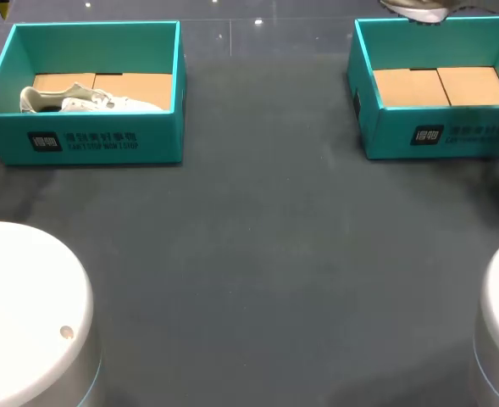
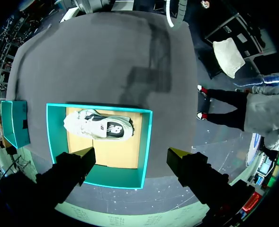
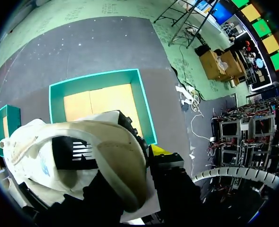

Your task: Take the shoe out of the shoebox, open the shoe tongue, remove and reinsert the insole, then place the shoe into the shoebox

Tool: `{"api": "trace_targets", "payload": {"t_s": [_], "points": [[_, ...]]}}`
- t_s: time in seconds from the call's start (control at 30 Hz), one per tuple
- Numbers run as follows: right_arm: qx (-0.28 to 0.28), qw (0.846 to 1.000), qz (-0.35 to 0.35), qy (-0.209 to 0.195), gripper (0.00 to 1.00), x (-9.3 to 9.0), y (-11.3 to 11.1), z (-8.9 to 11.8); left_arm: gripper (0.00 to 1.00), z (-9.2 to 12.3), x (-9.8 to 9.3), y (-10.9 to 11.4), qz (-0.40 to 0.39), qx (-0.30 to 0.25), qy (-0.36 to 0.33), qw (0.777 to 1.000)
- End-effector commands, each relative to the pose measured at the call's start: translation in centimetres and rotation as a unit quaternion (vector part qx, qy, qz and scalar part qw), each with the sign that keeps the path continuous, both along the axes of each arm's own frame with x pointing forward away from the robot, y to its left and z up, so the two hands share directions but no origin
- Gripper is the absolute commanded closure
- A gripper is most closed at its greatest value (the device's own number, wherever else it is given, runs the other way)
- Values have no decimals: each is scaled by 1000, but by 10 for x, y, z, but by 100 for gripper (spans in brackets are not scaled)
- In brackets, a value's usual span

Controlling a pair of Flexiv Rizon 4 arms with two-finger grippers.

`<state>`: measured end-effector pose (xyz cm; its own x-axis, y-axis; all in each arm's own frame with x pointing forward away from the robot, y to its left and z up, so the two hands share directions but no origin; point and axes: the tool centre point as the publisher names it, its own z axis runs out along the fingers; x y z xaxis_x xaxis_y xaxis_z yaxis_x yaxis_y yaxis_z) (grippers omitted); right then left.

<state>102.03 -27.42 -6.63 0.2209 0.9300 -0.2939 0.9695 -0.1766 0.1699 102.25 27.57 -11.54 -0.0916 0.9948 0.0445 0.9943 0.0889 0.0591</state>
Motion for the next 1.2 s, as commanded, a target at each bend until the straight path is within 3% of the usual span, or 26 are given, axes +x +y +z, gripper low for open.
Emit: {"api": "trace_targets", "payload": {"t_s": [0.03, 0.33, 0.73, 1.2], "points": [[-11, 999, 4, -34, 100, -51, 27, 8, 0, 0, -1, 0, 0, 1, -1, 1000], [-5, 999, -2, -38, 100, -92, 72, 13, 0, 0, -1, 0, 0, 1, -1, 1000], [-6, 1000, -10, -21, 100, -143, 120, -1, 0, 0, -1, 0, 0, 1, -1, 1000], [-6, 1000, -10, -21, 100, -143, 120, -1, 0, 0, -1, 0, 0, 1, -1, 1000]]}}
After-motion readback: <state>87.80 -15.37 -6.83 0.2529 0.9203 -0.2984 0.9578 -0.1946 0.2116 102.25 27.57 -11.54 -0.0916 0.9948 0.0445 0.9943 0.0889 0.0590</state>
